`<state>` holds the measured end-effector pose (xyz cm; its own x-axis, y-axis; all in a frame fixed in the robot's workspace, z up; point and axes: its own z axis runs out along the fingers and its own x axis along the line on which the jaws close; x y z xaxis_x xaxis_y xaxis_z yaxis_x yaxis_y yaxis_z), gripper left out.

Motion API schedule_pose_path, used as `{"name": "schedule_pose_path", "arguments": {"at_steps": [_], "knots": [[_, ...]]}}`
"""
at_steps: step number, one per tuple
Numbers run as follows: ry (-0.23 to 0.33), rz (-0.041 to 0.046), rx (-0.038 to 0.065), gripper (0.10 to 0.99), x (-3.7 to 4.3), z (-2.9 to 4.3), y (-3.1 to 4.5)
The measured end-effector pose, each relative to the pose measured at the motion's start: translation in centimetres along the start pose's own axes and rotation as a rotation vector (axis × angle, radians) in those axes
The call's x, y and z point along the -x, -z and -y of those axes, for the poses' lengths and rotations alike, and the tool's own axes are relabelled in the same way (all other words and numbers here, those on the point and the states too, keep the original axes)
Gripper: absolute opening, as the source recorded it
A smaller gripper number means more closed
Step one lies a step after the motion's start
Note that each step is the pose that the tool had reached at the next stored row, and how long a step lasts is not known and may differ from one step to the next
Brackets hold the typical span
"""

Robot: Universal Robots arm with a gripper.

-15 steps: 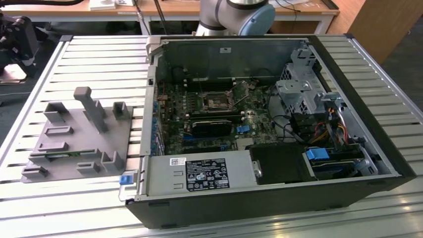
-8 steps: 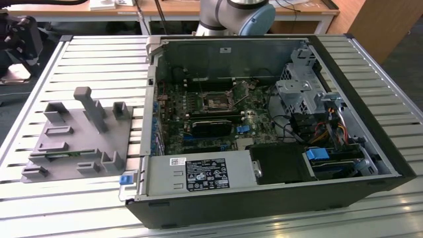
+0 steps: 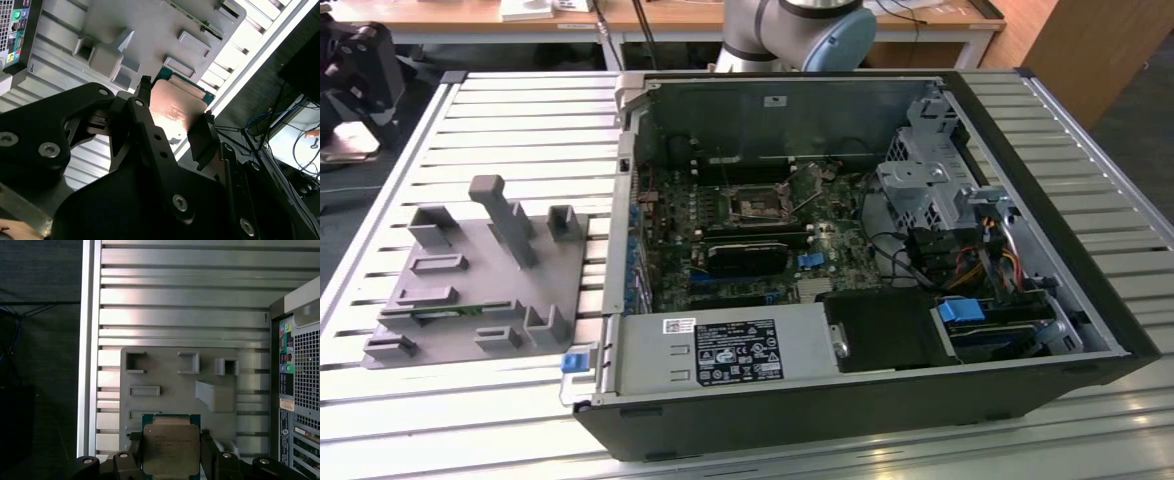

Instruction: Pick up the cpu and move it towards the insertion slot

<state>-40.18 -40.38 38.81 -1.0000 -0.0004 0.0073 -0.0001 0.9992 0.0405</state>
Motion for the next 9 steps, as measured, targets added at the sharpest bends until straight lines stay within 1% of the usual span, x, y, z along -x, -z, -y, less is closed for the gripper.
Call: {"name": "schedule_pose_path", "arguments": {"at_steps": [2,9], "knots": [[0.0,-0.0001,0.0,0.541,0.33,0.0,0.02],[0.0,-0.0001,0.001,0.541,1.95,0.0,0.03]]}}
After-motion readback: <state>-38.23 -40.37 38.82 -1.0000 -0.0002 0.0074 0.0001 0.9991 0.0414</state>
